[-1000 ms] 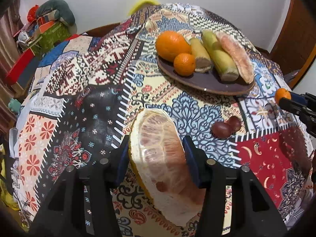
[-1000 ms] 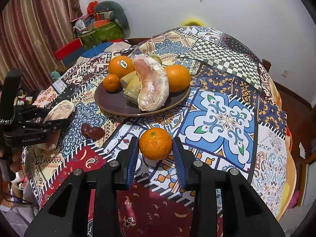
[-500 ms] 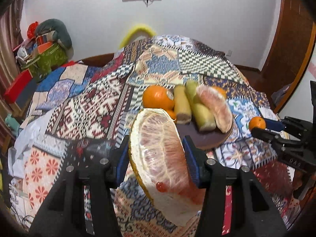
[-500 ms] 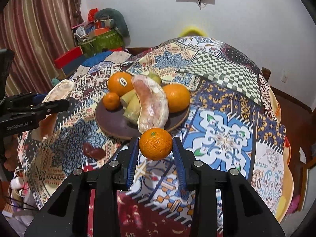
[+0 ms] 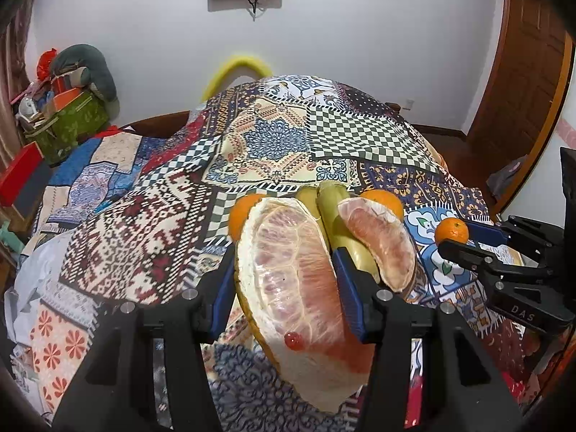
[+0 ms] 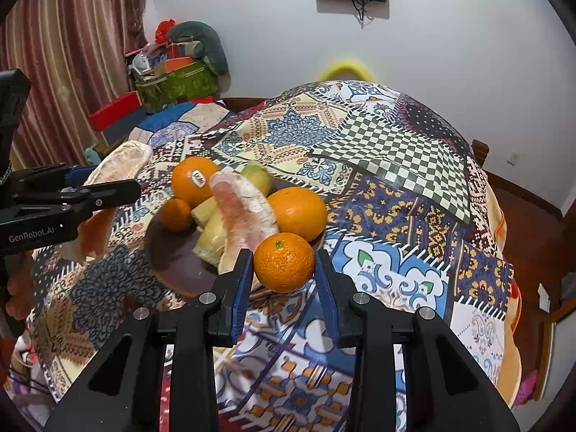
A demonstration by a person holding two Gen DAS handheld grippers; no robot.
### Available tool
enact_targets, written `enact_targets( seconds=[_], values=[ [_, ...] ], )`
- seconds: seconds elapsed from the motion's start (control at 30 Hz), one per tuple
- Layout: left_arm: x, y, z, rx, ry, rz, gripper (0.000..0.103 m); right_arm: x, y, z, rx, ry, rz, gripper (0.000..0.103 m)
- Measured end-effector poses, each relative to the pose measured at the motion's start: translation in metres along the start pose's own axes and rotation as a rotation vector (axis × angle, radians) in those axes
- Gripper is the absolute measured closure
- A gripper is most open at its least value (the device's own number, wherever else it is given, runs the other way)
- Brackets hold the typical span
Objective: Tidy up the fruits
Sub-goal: 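Carry the pomelo wedge with the left gripper while the right carries the mandarin to the plate, then lower the pomelo wedge and mandarin onto the plate and open both grippers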
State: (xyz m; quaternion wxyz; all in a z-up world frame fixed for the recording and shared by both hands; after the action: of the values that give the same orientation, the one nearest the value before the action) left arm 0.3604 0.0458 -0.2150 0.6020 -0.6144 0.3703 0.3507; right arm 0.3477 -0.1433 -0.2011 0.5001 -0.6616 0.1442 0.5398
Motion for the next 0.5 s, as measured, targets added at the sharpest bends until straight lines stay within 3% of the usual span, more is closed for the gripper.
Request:
enact_targets(
  seconds=[0.5],
  values=[
    [0.037,-0.02,-0.009,0.006,-0.007,0.022,0.051,0.031,-0.009,-0.011,-0.001,0.005,0.051,0.071]
  ],
)
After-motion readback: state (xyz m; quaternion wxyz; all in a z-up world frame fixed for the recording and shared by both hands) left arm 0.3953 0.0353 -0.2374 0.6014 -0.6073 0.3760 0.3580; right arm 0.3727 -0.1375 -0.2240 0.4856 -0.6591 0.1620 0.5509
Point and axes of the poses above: each gripper's, at about its wrist camera, not at the fingertips, and x roughly the way its jaws point, z to its left, y to its underside, the point moved 6 cm from there along x, roughly the way its jaws point, and after that the axes turned 14 degrees about z, right-handed, at the moved point
